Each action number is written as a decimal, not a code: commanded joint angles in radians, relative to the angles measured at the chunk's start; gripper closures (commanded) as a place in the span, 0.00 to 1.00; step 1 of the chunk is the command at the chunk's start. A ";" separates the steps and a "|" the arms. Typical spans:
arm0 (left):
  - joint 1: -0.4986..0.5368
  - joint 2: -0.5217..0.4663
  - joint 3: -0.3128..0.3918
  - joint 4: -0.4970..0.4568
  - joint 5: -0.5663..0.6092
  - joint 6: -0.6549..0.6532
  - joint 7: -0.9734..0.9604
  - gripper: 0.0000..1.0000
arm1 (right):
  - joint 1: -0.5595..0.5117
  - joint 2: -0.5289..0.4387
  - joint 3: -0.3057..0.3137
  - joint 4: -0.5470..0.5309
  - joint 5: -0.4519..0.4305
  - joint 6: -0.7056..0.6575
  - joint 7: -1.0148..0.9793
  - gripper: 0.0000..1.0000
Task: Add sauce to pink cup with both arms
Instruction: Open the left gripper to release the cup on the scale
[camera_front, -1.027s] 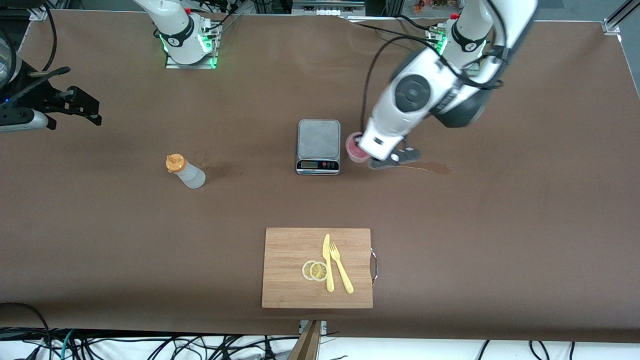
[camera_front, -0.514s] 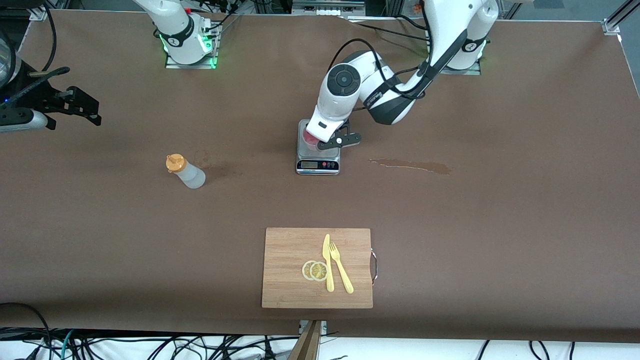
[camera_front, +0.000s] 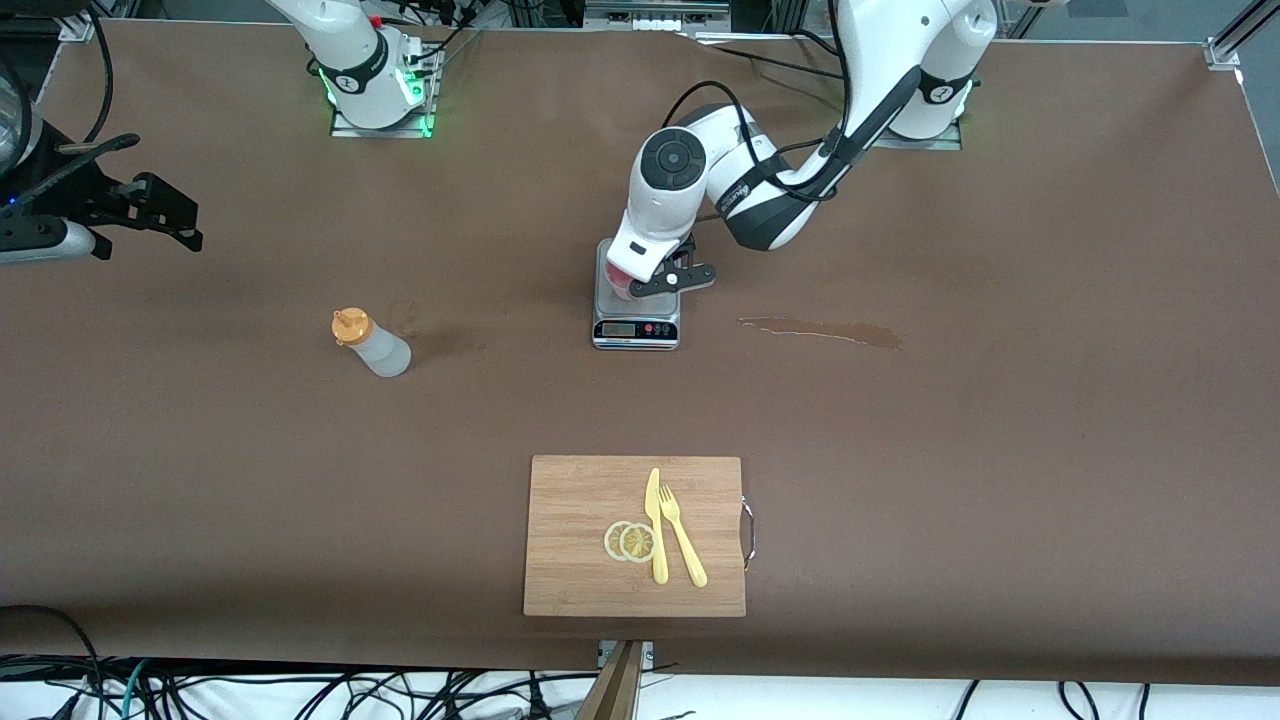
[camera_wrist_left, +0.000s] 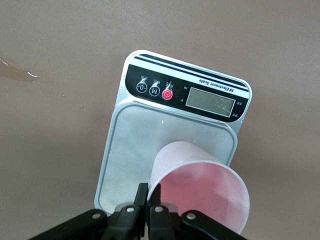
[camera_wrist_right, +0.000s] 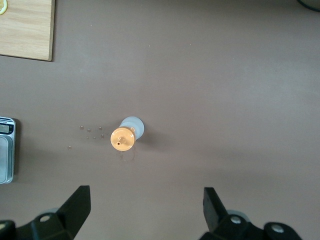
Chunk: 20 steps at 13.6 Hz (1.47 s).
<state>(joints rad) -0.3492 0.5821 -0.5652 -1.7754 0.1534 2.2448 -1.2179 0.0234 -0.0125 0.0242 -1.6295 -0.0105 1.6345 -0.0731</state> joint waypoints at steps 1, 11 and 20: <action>-0.008 0.001 0.008 0.011 0.028 -0.014 -0.026 0.59 | -0.005 0.003 0.002 0.014 0.014 -0.004 0.013 0.00; 0.021 -0.149 0.004 0.144 0.021 -0.284 -0.012 0.00 | -0.016 0.005 0.002 0.014 0.014 -0.004 0.009 0.00; 0.223 -0.185 0.004 0.395 0.012 -0.619 0.378 0.00 | -0.022 0.008 0.003 0.022 0.020 -0.018 -0.007 0.00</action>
<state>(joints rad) -0.1585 0.4052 -0.5513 -1.3941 0.1545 1.6592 -0.9334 0.0092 -0.0111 0.0220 -1.6295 -0.0056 1.6344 -0.0738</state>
